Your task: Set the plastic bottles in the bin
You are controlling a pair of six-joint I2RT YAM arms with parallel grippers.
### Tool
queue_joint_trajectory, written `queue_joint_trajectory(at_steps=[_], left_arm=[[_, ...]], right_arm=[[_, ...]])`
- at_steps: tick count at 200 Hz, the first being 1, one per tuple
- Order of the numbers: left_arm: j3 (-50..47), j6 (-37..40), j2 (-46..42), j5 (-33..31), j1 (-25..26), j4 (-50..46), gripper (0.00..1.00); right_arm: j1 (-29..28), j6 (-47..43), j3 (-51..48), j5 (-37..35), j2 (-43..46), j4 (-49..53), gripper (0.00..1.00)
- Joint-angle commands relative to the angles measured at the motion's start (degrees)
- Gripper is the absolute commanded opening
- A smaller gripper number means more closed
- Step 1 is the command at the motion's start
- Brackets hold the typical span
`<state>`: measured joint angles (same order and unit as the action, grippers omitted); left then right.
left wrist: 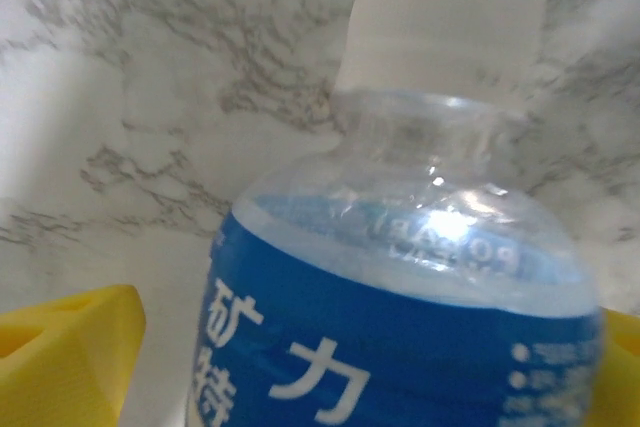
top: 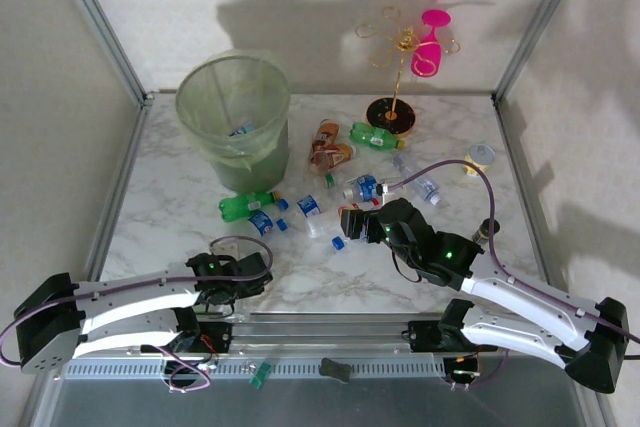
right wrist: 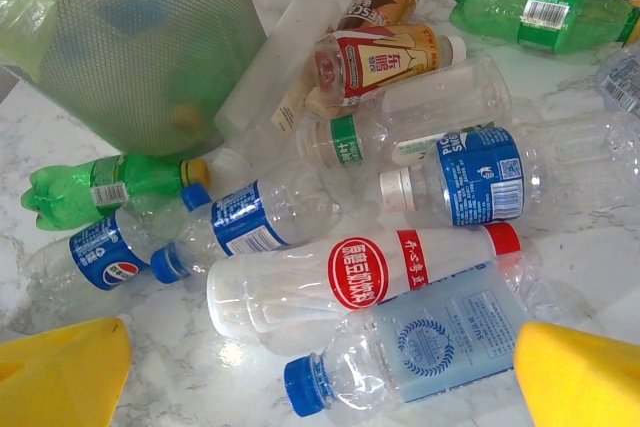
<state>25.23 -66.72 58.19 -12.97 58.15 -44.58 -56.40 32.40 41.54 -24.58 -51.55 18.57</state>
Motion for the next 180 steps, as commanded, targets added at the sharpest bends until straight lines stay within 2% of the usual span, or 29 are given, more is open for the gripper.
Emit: queue_joint_trajectory(at_steps=[1, 31, 55, 112, 180], left_arm=[[-1.05, 1.12, 0.01, 2.13, -0.58, 4.13, 0.88], [-0.3, 2.91, 0.09, -0.44, -0.88, 5.51, 0.81], [-2.0, 2.89, -0.52, 0.84, -1.18, 8.07, 0.74], [-2.73, 4.54, -4.34, 1.11, -1.11, 10.44, 0.51], [0.81, 7.41, -10.82, 0.67, -0.83, 11.15, 0.46]], right_arm=[[-0.11, 0.89, -1.01, -1.21, 1.34, -1.21, 0.99], [-0.09, 1.6, -1.55, -0.91, 1.72, -1.52, 0.99], [-0.06, 1.7, -1.45, -0.47, 1.74, -1.42, 0.98], [-0.1, 2.05, -2.16, -0.12, 2.08, -1.96, 0.98], [-0.09, 1.96, -2.3, -0.21, 2.29, -1.65, 0.98]])
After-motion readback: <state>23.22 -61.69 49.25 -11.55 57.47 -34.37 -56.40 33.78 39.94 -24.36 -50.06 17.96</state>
